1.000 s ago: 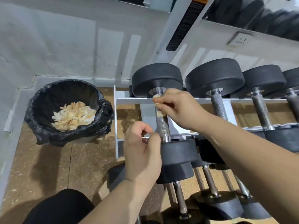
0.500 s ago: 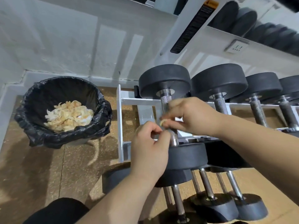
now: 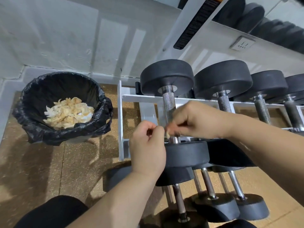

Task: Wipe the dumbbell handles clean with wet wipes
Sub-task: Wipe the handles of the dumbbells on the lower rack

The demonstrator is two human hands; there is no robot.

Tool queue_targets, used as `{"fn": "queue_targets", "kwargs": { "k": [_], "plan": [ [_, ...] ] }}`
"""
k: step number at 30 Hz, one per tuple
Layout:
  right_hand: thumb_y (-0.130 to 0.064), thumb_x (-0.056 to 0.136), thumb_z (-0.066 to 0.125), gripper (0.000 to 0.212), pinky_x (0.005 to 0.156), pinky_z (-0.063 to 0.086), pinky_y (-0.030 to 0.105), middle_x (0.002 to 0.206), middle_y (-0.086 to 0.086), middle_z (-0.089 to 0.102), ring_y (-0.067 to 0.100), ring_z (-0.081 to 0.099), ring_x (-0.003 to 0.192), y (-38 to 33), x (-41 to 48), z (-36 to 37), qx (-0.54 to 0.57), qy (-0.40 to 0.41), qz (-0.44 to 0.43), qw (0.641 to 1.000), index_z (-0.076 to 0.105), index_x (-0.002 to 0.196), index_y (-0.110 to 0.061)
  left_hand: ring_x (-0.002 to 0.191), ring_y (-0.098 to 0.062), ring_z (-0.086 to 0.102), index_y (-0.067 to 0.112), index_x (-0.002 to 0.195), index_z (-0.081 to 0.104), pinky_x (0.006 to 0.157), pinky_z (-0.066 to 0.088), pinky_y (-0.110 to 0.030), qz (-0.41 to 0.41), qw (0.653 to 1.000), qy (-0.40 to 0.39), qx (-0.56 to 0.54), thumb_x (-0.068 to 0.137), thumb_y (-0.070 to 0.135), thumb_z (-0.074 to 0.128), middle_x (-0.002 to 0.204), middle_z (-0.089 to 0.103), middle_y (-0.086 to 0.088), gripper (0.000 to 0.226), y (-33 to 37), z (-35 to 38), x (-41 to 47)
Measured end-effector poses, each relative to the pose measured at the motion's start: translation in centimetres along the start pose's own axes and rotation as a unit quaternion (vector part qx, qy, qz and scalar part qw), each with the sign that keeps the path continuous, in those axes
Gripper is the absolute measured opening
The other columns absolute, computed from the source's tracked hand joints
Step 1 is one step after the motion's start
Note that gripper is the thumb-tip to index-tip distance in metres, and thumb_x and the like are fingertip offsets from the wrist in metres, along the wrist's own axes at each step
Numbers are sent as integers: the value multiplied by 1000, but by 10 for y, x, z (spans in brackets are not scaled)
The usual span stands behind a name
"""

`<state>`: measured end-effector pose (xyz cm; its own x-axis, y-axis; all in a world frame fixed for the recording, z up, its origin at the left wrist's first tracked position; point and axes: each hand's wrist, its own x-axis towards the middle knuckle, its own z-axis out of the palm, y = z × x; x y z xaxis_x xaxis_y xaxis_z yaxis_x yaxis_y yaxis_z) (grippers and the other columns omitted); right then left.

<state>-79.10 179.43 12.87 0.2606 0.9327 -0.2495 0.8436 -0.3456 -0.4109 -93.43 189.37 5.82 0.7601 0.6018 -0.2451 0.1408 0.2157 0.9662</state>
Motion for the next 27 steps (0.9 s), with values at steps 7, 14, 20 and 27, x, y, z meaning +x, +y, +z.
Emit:
{"fn": "queue_targets", "kwargs": {
  "k": [7,14,20,27],
  "plan": [
    [-26,89,72,12,67,48,18,74,-17,65,2,60,69,18,22,-1,-115,195,8,974,80,96,-21,55,-4,35,7,72,53,49,28,-18,4,1000,6,-6,91,10,55,59,42,9,19,0,0,-1],
    [-20,91,74,16,80,52,16,92,-13,74,-1,68,86,18,3,11,-3,182,42,982,79,106,-19,55,-4,34,1,76,54,48,28,-16,14,999,0,-29,92,6,53,61,42,6,17,2,1,-3],
    [-22,90,74,15,73,51,18,84,-18,70,-4,64,78,23,2,10,-13,215,41,976,80,104,-20,58,-5,35,-2,76,54,51,29,-18,28,999,3,-26,92,4,54,64,43,-1,16,2,1,-2],
    [-20,93,70,2,62,54,29,65,-5,68,13,67,59,24,-2,26,63,321,183,927,72,92,-20,57,-2,38,-7,80,54,53,34,-14,28,999,-4,-16,93,4,54,62,42,7,17,3,1,-3]
  ]
}}
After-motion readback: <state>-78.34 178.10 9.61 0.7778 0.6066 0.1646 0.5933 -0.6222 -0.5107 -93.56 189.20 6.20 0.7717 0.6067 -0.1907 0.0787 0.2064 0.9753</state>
